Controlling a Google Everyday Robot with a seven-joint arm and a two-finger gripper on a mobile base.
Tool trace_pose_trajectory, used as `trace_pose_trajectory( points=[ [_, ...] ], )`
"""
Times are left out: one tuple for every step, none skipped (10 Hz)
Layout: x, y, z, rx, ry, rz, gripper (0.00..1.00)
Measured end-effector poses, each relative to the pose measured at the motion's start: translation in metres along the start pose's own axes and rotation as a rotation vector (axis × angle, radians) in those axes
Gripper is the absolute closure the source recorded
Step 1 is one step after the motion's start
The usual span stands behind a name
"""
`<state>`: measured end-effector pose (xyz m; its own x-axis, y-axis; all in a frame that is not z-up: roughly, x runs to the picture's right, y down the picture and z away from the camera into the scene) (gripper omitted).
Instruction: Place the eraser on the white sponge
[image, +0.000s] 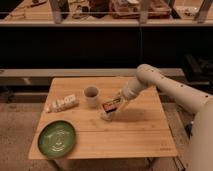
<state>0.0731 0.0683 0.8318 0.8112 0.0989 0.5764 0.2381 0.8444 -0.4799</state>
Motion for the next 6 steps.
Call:
trace_pose_trajectory(
  points=[
    [0.000, -0.001, 0.004, 0.000, -0.008, 0.005, 1.00],
    [0.000, -0.004, 0.006, 0.001, -0.014, 0.009, 1.00],
    [0.001, -0.005, 0.008, 0.000, -0.017, 0.012, 1.00],
    [0.001, -0.006, 0.010, 0.002, -0.020, 0.018, 1.00],
    [0.003, -0.007, 0.014, 0.004, -0.020, 0.028, 1.00],
    [0.006, -0.007, 0.018, 0.006, -0.016, 0.037, 1.00]
  ],
)
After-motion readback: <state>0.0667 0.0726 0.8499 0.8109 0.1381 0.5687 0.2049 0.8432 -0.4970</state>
